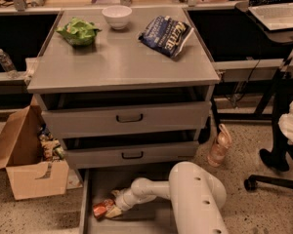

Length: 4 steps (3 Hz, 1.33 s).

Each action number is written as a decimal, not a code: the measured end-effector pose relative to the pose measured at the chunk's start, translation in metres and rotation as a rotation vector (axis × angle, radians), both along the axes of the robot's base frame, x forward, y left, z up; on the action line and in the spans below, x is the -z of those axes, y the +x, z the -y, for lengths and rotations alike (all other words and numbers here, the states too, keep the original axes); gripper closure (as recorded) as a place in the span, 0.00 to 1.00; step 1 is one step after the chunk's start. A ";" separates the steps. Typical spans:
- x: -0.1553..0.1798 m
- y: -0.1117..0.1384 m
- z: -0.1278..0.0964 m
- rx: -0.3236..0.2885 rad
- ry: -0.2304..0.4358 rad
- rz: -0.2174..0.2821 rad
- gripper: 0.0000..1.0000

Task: Pick coke can from bottom drawer and place on counter

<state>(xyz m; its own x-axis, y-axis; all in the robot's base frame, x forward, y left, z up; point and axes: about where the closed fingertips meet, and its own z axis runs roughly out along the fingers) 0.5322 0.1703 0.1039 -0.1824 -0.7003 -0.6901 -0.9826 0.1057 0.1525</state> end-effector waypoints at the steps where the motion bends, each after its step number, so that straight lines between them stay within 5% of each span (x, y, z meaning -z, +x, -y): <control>1: -0.011 0.000 -0.004 -0.013 0.001 0.025 0.66; 2: -0.029 0.001 -0.007 -0.022 0.019 0.057 0.90; 3: -0.057 0.000 0.002 -0.007 0.072 0.101 1.00; 4: -0.112 -0.009 0.031 0.013 0.179 0.170 1.00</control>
Offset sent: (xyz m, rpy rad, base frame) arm 0.0064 0.0064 0.0533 0.0414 -0.1000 0.0265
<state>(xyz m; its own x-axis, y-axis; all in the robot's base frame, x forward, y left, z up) 0.5231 0.1395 0.2164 -0.0610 -0.5622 -0.8247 -0.9945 0.1042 0.0025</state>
